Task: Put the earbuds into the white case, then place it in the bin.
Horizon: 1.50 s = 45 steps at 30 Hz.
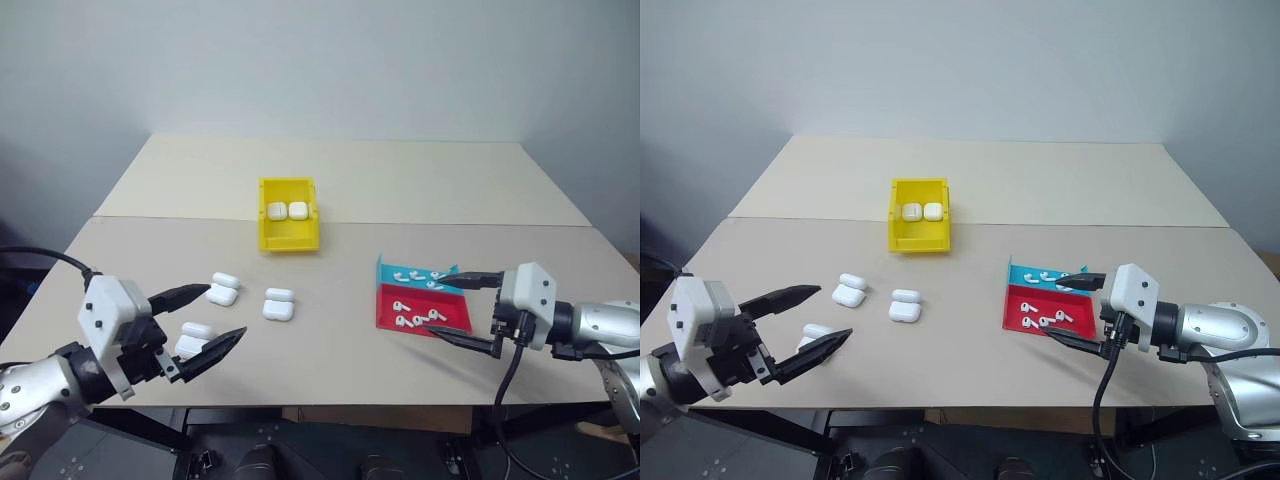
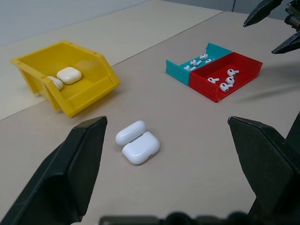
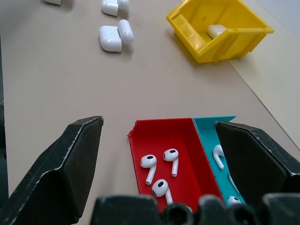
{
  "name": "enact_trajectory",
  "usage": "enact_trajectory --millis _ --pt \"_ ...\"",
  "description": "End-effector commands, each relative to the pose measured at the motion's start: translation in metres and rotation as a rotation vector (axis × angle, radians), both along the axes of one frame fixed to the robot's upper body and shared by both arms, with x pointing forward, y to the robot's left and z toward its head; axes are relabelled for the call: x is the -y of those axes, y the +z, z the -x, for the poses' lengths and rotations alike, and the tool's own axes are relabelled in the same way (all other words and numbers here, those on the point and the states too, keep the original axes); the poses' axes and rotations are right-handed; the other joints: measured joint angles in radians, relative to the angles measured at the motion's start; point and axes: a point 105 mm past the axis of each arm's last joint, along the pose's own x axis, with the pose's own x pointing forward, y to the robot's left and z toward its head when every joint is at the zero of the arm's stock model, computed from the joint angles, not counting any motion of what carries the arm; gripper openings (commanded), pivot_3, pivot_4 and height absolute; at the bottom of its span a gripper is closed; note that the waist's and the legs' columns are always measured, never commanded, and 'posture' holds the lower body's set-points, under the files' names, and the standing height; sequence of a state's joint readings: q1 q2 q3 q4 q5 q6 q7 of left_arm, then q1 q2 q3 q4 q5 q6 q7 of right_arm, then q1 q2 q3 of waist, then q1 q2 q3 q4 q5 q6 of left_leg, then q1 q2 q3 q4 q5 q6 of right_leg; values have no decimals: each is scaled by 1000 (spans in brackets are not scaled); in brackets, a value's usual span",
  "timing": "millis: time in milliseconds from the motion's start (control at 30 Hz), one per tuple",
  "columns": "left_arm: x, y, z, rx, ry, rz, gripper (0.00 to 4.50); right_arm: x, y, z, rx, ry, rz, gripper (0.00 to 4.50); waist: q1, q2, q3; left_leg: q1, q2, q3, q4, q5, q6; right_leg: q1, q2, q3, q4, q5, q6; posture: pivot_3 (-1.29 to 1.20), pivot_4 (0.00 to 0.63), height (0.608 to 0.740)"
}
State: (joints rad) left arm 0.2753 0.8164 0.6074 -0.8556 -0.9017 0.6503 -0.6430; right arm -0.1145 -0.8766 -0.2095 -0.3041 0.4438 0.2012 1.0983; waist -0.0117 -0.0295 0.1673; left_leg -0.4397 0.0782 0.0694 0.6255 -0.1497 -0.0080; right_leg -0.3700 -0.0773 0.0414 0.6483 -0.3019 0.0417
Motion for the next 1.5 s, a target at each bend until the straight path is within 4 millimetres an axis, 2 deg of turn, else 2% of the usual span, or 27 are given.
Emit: enact_trajectory --millis 33,300,400,533,633,833,1000,1100,1300,1500 --pt "6 7 3 41 -29 -7 4500 -2 11 -1 54 8 -8 4450 0 0 0 0 0 0 0 0 0 0 0 0 0 0 0 0 150 740" --pt "2 3 3 5 -6 -31 4500 -5 12 -2 56 17 -12 4450 0 0 0 0 0 0 0 0 0 0 0 0 0 0 0 0 150 740" --pt "-4 6 -2 6 25 -41 4500 -6 12 -2 57 19 -18 4450 0 0 0 0 0 0 0 0 0 0 0 0 0 0 0 0 150 740" --pt "-8 4 -5 -15 31 -151 4500 -8 15 -3 58 17 -32 4450 0 0 0 0 0 0 0 0 -1 -1 0 0 0 0 0 0 150 740" --pt "-7 4 -7 28 27 -228 4500 -13 24 -7 68 17 -76 4450 -1 0 0 0 0 1 0 -1 -2 -2 0 0 0 0 0 0 150 740" --pt "-12 2 -20 21 89 -230 4500 -26 51 -14 99 14 -145 4450 -2 0 0 0 2 3 -1 -1 -1 -2 1 1 0 1 -2 0 150 740" --pt "-14 -12 -18 -170 85 -301 4500 -29 59 -14 107 -29 -173 4450 2 -1 0 -2 2 3 -1 0 0 -2 0 0 0 4 3 0 150 740" --pt "-20 -13 -20 -256 118 -346 4500 -31 58 -12 96 -39 -186 4450 1 0 0 -3 2 4 -1 -1 -1 -9 0 1 1 4 3 0 150 740" --pt "-50 -9 -38 -501 327 -284 4500 -36 48 -10 59 -58 -224 4450 0 -1 1 -3 2 4 -1 1 1 -10 1 1 3 5 6 0 150 740" --pt "-44 -12 -33 -565 339 -347 4500 -46 42 -11 42 -57 -267 4450 -2 -2 1 -10 0 4 0 1 2 -16 1 5 13 4 7 0 150 740"
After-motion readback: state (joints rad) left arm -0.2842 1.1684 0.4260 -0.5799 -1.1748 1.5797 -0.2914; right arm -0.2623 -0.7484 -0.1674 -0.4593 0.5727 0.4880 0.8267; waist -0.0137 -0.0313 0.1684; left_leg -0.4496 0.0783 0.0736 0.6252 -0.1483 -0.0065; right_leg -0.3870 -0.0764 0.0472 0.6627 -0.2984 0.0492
